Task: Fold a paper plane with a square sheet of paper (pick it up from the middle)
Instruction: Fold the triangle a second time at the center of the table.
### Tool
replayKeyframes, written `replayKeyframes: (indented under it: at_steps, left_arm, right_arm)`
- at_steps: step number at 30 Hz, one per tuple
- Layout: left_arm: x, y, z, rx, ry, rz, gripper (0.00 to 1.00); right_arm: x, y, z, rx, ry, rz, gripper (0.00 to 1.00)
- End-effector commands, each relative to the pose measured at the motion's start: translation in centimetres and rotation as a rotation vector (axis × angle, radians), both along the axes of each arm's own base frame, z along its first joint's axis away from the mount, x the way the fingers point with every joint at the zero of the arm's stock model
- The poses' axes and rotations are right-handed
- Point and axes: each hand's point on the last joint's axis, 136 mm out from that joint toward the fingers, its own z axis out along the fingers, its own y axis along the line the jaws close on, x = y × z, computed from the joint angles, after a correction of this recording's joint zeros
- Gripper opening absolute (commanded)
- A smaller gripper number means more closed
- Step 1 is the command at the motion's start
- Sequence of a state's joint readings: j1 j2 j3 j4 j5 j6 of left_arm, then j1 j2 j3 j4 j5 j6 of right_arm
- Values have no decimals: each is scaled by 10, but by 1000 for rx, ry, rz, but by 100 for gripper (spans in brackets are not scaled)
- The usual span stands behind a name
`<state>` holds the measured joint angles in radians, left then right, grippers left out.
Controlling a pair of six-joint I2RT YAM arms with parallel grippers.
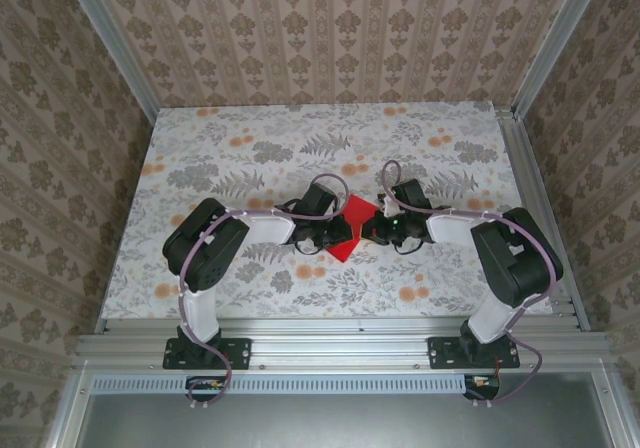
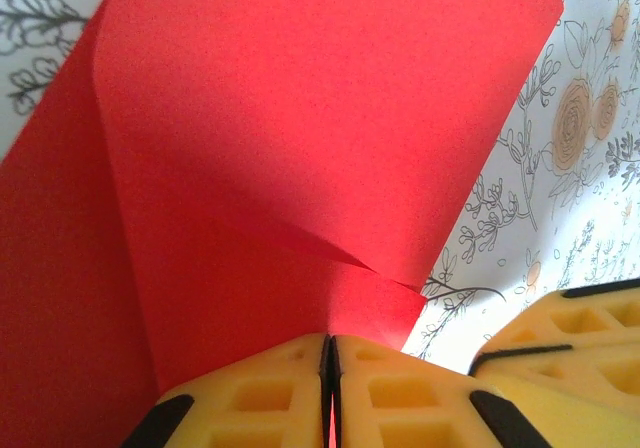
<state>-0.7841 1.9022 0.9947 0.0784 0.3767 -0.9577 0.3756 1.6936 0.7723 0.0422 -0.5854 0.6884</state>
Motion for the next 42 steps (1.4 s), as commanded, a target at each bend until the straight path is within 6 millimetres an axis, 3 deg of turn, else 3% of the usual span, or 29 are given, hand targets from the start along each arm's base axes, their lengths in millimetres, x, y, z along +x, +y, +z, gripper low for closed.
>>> replayKeyframes:
  at_steps: [1, 13, 26, 33, 42]
  left_arm:
    - [-4, 14, -6, 44, 10, 13, 12]
    - [-4, 15, -2, 32, 7, 11, 12]
    - [0, 8, 11, -9, -3, -3, 14]
    - [10, 10, 25, -20, -33, -3, 14]
    - [26, 13, 25, -38, -32, 4, 14]
  right_arm:
    - [8, 10, 2, 30, 0, 16, 5]
    - [15, 16, -19, -7, 26, 39, 5]
    - [6, 5, -44, -120, 65, 66, 5]
    - [0, 0, -50, -170, 76, 84, 5]
    - [-3, 1, -51, -170, 78, 87, 5]
